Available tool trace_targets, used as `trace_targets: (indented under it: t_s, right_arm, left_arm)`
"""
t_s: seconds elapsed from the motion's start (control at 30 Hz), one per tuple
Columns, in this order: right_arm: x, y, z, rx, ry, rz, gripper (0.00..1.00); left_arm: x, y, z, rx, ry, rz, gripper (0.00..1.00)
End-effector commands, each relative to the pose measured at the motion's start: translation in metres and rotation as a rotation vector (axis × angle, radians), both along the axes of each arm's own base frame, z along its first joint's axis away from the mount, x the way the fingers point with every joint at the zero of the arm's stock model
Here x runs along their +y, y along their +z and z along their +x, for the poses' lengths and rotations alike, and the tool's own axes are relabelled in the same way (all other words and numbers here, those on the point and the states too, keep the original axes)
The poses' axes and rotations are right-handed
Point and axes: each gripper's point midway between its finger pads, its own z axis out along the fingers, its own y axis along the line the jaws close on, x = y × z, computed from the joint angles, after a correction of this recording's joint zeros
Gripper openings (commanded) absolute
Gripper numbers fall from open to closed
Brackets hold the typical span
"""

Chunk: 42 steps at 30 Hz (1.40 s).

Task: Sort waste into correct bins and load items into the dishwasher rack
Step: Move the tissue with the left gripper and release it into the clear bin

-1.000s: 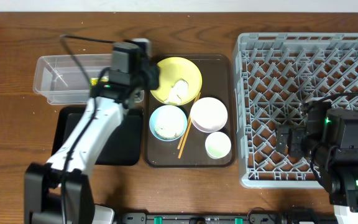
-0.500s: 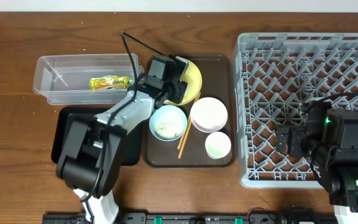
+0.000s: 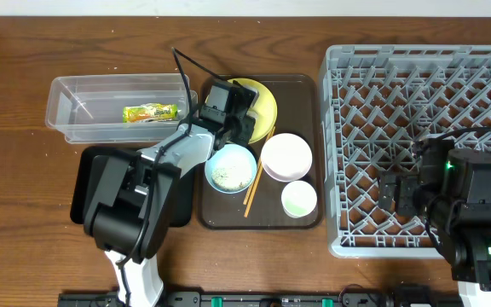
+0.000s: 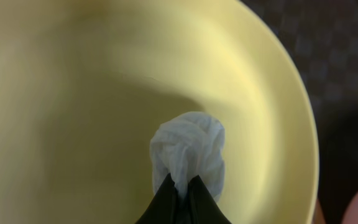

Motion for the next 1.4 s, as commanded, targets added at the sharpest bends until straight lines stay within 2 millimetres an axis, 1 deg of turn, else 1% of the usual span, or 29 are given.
trace_targets:
  t_s: [0.0, 0.03, 0.07, 0.13, 0.2, 0.27, 0.33, 0.43, 0.53, 0.67, 0.73, 0.83, 0.87, 0.9, 0.93, 0.97, 1.0, 1.03, 1.1, 1.17, 1.23, 1.27, 1.3, 1.37]
  right_arm:
    - [0.002, 0.009, 0.001, -0.021, -0.003, 0.011, 0.99]
    - [0.002, 0.008, 0.001, -0.020, -0.003, 0.011, 0.99]
    - [0.002, 0.008, 0.001, -0.018, -0.003, 0.010, 0.99]
    - [0.002, 0.008, 0.000, -0.016, -0.003, 0.010, 0.99]
    - [0.002, 0.008, 0.000, -0.017, -0.003, 0.010, 0.99]
    - [0.002, 0.008, 0.001, -0.018, -0.003, 0.010, 0.99]
    - [0.002, 0.008, 0.001, -0.018, -0.003, 0.010, 0.99]
    - [0.002, 0.008, 0.001, -0.018, -0.003, 0.011, 0.99]
    - [0.002, 0.008, 0.001, -0.018, -0.003, 0.010, 0.99]
    - [0.002, 0.008, 0.001, -0.017, -0.003, 0.011, 0.99]
    - [0.002, 0.008, 0.001, -0.018, -0.003, 0.011, 0.99]
    - [0.002, 0.008, 0.000, -0.017, -0.003, 0.011, 0.99]
    - [0.002, 0.008, 0.000, -0.017, -0.003, 0.011, 0.99]
    - [0.002, 0.008, 0.000, -0.017, -0.003, 0.011, 0.99]
    - [0.002, 0.008, 0.000, -0.016, -0.003, 0.011, 0.99]
    - [0.002, 0.008, 0.000, -0.015, -0.003, 0.011, 0.99]
    - [0.002, 0.008, 0.000, -0.015, -0.003, 0.011, 0.99]
    - [0.002, 0.008, 0.000, -0.014, -0.003, 0.011, 0.99]
    - [0.002, 0.007, 0.000, -0.014, -0.003, 0.011, 0.99]
    - [0.002, 0.007, 0.000, -0.014, -0.003, 0.011, 0.99]
    - [0.002, 0.007, 0.000, -0.014, -0.003, 0.011, 0.99]
    - [0.002, 0.007, 0.000, -0.014, -0.003, 0.011, 0.99]
    - [0.002, 0.008, 0.000, -0.014, -0.003, 0.011, 0.99]
    - [0.002, 0.008, 0.000, -0.014, -0.003, 0.011, 0.99]
  left_arm:
    - [0.002, 0.056, 0.014, -0.117, 0.024, -0.043, 0.06]
    - [0.006, 0.067, 0.015, -0.133, 0.049, -0.056, 0.06]
    - [0.012, 0.084, 0.018, -0.155, 0.095, -0.075, 0.06]
    - [0.024, 0.108, 0.021, -0.190, 0.160, -0.099, 0.06]
    - [0.041, 0.133, 0.022, -0.226, 0.232, -0.121, 0.06]
    - [0.063, 0.155, 0.023, -0.264, 0.316, -0.128, 0.06]
    - [0.083, 0.170, 0.023, -0.288, 0.390, -0.132, 0.06]
    - [0.114, 0.184, 0.023, -0.310, 0.504, -0.132, 0.06]
    - [0.145, 0.183, 0.023, -0.294, 0.650, -0.145, 0.06]
    - [0.181, 0.168, 0.022, -0.247, 0.849, -0.161, 0.06]
    - [0.194, 0.158, 0.022, -0.228, 0.913, -0.153, 0.06]
    - [0.209, 0.142, 0.024, -0.197, 0.980, -0.144, 0.08]
    - [0.212, 0.138, 0.024, -0.187, 0.994, -0.145, 0.11]
    - [0.215, 0.133, 0.025, -0.177, 1.008, -0.147, 0.24]
    - [0.216, 0.130, 0.025, -0.170, 1.015, -0.146, 0.38]
    - [0.217, 0.129, 0.025, -0.167, 1.015, -0.143, 0.48]
    - [0.217, 0.129, 0.024, -0.165, 1.015, -0.142, 0.55]
    - [0.216, 0.131, 0.024, -0.170, 1.011, -0.147, 0.58]
    - [0.213, 0.139, 0.023, -0.180, 0.982, -0.147, 0.58]
    - [0.198, 0.148, 0.018, -0.161, 0.917, -0.190, 0.58]
    - [0.173, 0.152, 0.007, -0.102, 0.831, -0.245, 0.57]
    - [0.157, 0.152, 0.000, -0.065, 0.766, -0.264, 0.57]
    - [0.139, 0.150, -0.010, -0.025, 0.685, -0.263, 0.57]
    - [0.115, 0.142, -0.025, 0.031, 0.564, -0.225, 0.57]
